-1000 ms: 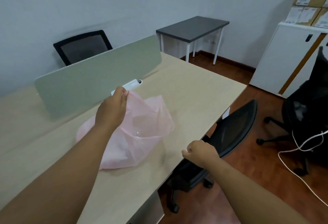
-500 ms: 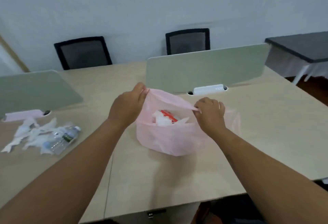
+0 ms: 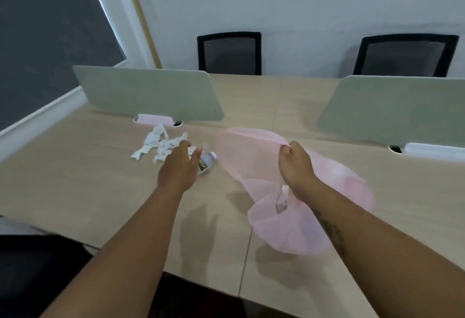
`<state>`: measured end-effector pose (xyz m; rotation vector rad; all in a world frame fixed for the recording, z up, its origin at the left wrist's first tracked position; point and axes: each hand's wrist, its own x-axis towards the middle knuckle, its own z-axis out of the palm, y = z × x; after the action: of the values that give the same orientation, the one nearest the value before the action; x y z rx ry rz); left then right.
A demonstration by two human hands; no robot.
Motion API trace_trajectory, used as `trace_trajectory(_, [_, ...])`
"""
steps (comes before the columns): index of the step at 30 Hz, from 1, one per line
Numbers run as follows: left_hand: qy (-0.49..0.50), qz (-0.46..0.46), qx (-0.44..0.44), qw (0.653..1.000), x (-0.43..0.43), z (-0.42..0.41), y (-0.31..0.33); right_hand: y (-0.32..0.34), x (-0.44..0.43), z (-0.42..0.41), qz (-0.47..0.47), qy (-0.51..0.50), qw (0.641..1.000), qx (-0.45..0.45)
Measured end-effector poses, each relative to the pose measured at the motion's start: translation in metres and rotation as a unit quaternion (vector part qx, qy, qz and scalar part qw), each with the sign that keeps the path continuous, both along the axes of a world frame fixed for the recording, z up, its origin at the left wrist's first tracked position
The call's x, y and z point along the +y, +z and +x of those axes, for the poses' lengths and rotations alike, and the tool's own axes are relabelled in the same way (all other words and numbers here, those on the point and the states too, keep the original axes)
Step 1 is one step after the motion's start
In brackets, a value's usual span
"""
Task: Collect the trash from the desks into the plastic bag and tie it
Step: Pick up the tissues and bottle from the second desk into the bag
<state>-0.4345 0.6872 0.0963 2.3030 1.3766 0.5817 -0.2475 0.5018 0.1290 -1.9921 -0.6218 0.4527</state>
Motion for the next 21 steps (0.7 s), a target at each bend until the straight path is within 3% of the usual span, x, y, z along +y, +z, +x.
trace_trajectory(5, [0.015,-0.033,0.152,0.988,0.062,-0.028,-0.049,-0.023,0.070,-0.014,-0.010,-0.009,1.000,-0.005])
trace_trajectory(14, [-0.057,-0.054,0.236,0.969,0.127,-0.002,-0.129,-0.066,0.113,-0.001,-0.061,-0.049,0.995,-0.069])
trace_trajectory(18, [-0.040,-0.039,0.219,0.974,0.127,0.002,-0.146,-0.076,0.114,-0.005,-0.066,-0.055,0.993,-0.075])
trace_trajectory(21, [-0.057,-0.129,0.108,0.984,0.131,0.002,-0.147,-0.079,0.114,-0.006,-0.072,-0.059,0.992,-0.081])
